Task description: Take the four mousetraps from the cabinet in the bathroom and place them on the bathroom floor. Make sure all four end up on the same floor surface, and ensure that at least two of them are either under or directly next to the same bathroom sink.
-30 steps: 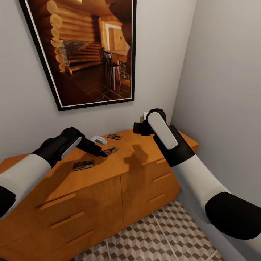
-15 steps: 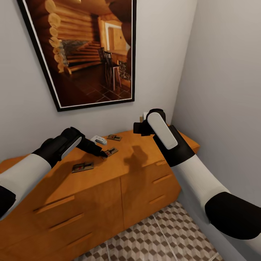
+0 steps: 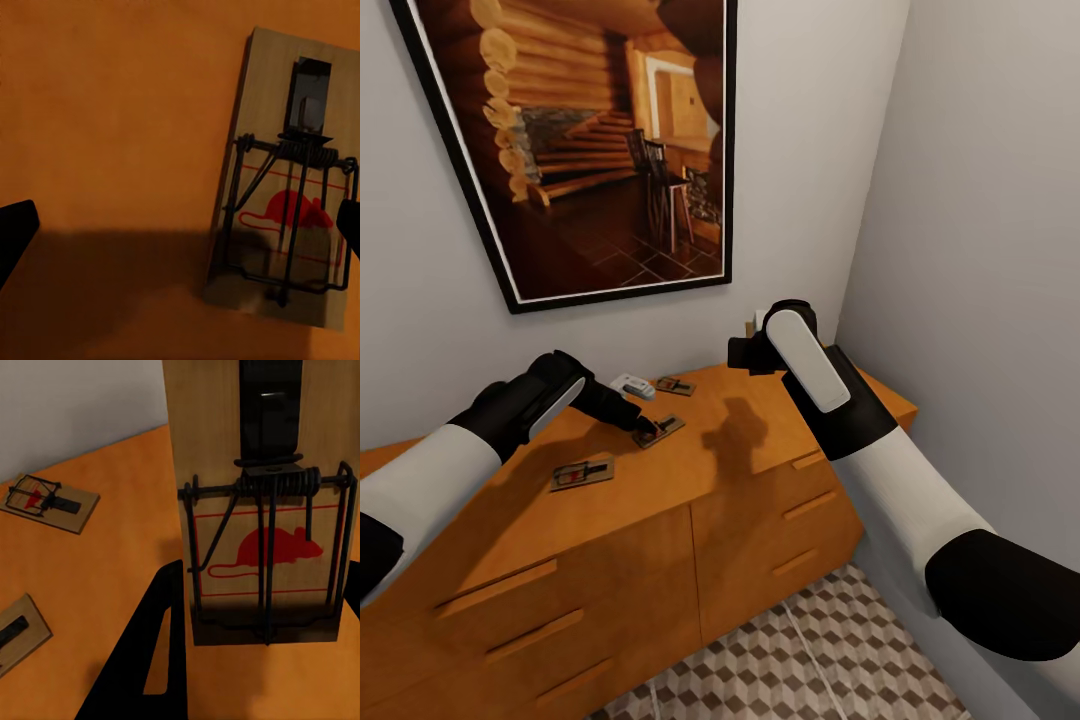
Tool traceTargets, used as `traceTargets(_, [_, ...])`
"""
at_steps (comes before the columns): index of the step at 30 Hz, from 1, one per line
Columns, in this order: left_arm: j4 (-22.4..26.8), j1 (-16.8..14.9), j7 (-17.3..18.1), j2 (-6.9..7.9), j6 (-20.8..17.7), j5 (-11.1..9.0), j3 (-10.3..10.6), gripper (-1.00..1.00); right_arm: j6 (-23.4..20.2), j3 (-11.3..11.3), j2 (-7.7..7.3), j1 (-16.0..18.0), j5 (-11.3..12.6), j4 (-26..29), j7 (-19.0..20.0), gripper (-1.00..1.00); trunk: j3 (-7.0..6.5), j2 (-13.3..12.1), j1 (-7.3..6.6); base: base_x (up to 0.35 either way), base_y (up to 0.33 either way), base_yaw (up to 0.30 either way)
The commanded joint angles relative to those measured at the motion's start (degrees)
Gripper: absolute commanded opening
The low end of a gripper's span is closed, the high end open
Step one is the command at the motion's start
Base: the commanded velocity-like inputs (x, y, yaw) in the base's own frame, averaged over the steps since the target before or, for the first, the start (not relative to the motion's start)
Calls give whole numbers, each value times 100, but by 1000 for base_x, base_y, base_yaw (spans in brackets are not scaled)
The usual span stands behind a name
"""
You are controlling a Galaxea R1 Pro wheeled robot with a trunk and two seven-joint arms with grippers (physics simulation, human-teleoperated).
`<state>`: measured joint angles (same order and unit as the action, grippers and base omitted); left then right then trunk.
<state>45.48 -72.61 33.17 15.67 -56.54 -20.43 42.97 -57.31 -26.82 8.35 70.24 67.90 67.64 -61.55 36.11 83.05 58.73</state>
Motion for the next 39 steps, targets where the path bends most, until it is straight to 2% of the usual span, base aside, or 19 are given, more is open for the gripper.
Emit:
traceTargets(1, [5,-7,23,4,-6,30,18,100,-18,-5,0,7,57,3,-57,-100,6,3,0,2,0,0])
traceTargets(4, [5,-1,23,-7,-6,29,83,100,-18,-7,0,7,57,3,-58,-100,6,3,0,0,0,0])
traceTargets(8, [4,1,27,-31,-6,17,335,100,-18,-7,0,7,57,3,-58,-100,6,3,0,0,0,0])
traceTargets(11, [4,2,29,-86,-6,14,406,100,-17,-4,0,7,57,3,-59,-100,6,3,0,0,0,0])
traceTargets(17, [10,2,32,-140,-6,5,437,100,-17,-3,0,7,57,-2,-59,-100,6,3,0,0,0,0])
traceTargets(30, [-4,34,40,-132,2,-1,447,100,-17,-6,0,7,57,-4,-59,-100,6,3,0,0,0,0])
traceTargets(31, [-4,38,41,-132,3,0,448,-100,-17,-3,0,7,57,-5,-59,-100,6,3,0,0,0,0])
traceTargets(39, [-12,45,41,-134,3,7,449,-100,-18,1,0,7,57,-5,-59,-100,6,3,0,0,0,0])
